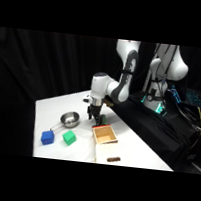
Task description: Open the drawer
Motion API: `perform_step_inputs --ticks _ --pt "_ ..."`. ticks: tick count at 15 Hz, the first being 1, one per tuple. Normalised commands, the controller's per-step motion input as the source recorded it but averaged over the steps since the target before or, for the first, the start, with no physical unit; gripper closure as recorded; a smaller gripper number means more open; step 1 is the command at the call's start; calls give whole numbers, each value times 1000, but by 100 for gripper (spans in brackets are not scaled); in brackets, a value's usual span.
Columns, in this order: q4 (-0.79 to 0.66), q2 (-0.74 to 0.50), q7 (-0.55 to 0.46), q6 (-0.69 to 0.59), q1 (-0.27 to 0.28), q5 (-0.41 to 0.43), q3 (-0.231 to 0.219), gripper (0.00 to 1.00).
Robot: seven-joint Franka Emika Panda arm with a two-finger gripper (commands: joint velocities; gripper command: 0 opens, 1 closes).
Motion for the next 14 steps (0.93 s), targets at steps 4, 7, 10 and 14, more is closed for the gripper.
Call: perform_step_inputs --ticks 4,7,10,14 --pt "-182 -531 -21 -591 -5 167 56 0" --pt "-101 -657 31 -728 149 218 -74 0" --pt "54 -592 120 -658 231 80 -194 0" --pt "152 -372 218 -525 225 -74 -182 0"
